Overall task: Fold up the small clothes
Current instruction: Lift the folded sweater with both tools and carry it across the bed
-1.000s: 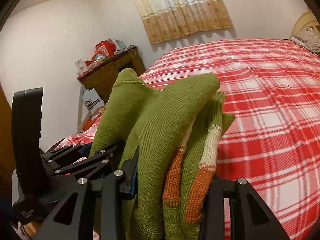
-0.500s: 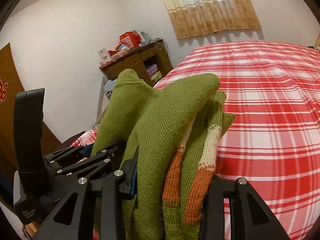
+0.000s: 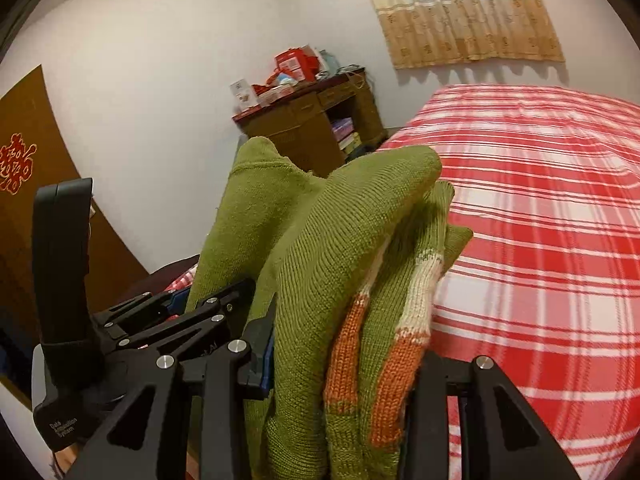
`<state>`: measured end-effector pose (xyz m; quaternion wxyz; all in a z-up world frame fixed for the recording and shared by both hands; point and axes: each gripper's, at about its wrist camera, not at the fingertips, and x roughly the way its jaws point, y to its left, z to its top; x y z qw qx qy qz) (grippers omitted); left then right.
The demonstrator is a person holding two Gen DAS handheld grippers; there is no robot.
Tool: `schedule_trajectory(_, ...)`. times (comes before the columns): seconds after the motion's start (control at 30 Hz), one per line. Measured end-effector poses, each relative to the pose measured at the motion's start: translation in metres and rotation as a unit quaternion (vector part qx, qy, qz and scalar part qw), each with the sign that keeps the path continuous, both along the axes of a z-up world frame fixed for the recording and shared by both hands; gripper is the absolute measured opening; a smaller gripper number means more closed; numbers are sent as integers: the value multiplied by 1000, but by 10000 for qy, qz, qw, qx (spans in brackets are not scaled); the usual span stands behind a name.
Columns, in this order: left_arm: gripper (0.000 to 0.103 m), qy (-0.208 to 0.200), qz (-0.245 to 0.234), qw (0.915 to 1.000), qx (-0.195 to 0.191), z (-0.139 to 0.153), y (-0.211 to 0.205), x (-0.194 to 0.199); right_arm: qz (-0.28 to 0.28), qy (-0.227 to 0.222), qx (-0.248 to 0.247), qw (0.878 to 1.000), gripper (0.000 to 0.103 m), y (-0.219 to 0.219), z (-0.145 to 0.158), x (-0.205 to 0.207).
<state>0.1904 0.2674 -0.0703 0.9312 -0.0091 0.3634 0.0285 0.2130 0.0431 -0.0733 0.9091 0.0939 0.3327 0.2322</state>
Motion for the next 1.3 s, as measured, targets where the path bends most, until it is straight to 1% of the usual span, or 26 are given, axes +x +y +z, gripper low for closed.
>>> schedule_trajectory(0.17,30,-9,258,9997,27,-1,24,9,252,-1,57,9997,39,24,-3,13)
schedule_trajectory(0.4,30,-76,484,9986,213,-1,47,25,494,-100,155,9986,39,47,-9,38)
schedule_trajectory(0.53,30,-53,537,9982,249,-11,51,40,513,-194,84,9985,39,55,-20,56)
schedule_trajectory(0.67,30,-6,545,9979,359,-28,47,62,452,-219,-156,9986,39,59,-37,77)
schedule_trajectory(0.77,30,141,529,9977,389,-40,45,72,373,-3,-339,9987,39,57,-56,96)
schedule_trajectory(0.83,30,238,557,9973,408,-49,44,78,330,119,-355,9988,39,54,-67,104)
schedule_trajectory(0.93,30,262,580,9972,382,-53,45,80,357,164,-262,9989,39,50,-73,110)
schedule_trajectory(1.03,31,303,604,9971,363,-56,50,81,400,244,-304,9984,39,51,-77,117)
schedule_trajectory(1.2,32,359,625,9969,316,-59,52,84,401,700,282,9963,40,37,-88,129)
schedule_trajectory(1.3,33,346,600,9973,235,-60,54,82,381,829,414,9950,40,33,-91,130)
